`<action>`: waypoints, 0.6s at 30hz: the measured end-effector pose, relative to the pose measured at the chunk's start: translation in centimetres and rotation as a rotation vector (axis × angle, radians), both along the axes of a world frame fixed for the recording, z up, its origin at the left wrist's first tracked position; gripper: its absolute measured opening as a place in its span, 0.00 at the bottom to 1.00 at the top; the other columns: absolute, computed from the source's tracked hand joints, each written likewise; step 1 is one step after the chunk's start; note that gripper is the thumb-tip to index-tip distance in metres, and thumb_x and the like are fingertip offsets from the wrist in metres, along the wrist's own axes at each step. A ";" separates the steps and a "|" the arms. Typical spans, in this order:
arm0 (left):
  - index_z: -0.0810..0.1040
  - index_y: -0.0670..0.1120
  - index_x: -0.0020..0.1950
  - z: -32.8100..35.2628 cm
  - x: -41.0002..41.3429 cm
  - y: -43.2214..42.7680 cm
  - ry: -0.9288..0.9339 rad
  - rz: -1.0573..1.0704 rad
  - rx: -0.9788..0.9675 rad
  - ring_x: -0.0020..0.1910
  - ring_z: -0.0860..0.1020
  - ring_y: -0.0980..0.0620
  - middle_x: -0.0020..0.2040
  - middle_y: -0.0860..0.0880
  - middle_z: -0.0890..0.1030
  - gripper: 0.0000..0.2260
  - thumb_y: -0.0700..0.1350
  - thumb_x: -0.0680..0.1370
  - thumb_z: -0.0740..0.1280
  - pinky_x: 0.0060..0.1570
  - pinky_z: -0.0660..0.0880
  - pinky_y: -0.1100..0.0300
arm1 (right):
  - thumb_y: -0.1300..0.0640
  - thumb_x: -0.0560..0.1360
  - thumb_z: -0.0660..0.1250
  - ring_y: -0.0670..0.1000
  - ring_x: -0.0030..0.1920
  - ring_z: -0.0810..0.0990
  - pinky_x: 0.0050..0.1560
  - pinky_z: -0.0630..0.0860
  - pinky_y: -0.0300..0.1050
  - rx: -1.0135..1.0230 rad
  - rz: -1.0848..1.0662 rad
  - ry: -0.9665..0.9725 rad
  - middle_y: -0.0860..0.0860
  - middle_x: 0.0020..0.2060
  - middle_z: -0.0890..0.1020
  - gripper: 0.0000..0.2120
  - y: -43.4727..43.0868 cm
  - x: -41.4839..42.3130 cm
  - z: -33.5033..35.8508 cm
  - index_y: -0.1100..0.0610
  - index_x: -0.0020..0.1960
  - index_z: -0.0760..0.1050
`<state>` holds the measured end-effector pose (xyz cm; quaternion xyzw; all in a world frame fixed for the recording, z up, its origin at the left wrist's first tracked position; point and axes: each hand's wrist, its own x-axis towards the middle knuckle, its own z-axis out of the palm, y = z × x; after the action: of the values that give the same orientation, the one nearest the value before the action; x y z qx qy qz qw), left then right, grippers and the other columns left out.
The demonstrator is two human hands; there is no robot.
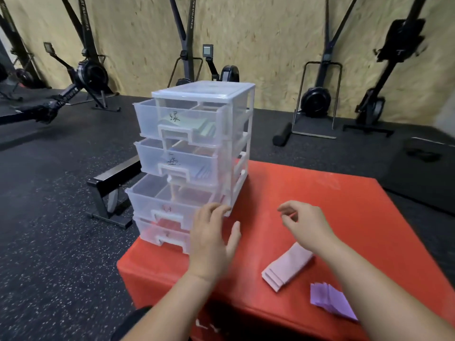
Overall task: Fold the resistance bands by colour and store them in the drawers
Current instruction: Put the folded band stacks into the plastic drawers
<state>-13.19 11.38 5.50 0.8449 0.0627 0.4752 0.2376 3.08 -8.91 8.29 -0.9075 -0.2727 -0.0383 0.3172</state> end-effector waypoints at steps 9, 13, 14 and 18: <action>0.77 0.56 0.61 -5.8 3.7 -5.5 0.591 -0.305 -0.015 0.54 0.76 0.57 0.52 0.60 0.75 0.12 0.55 0.79 0.65 0.55 0.76 0.53 | 0.45 0.75 0.70 0.59 0.65 0.75 0.66 0.74 0.53 -0.304 -0.250 0.170 0.53 0.64 0.78 0.27 -6.9 0.2 -9.6 0.49 0.73 0.73; 0.77 0.57 0.63 -6.7 5.4 -6.4 0.664 -0.325 -0.018 0.55 0.76 0.57 0.54 0.60 0.75 0.15 0.58 0.79 0.63 0.54 0.76 0.55 | 0.40 0.77 0.67 0.59 0.69 0.72 0.66 0.74 0.56 -0.361 -0.296 0.178 0.52 0.69 0.76 0.33 -6.7 0.6 -10.6 0.51 0.78 0.67; 0.77 0.57 0.64 -6.9 5.7 -6.5 0.679 -0.326 -0.024 0.55 0.76 0.57 0.55 0.59 0.75 0.15 0.58 0.79 0.64 0.54 0.76 0.55 | 0.41 0.76 0.68 0.59 0.69 0.72 0.66 0.74 0.55 -0.360 -0.280 0.182 0.52 0.69 0.76 0.33 -6.5 0.7 -10.6 0.51 0.78 0.68; 0.76 0.57 0.67 -8.1 6.9 -6.9 0.735 -0.323 -0.050 0.56 0.77 0.55 0.58 0.59 0.75 0.17 0.59 0.79 0.66 0.56 0.76 0.54 | 0.43 0.74 0.69 0.59 0.67 0.73 0.64 0.73 0.53 -0.337 -0.306 0.245 0.52 0.64 0.78 0.27 -5.8 0.8 -10.3 0.46 0.72 0.75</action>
<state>-6.25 4.45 -2.55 0.9514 0.0214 0.0962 0.2917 3.89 -14.76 -2.00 -0.9762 -0.0942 0.0702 0.1825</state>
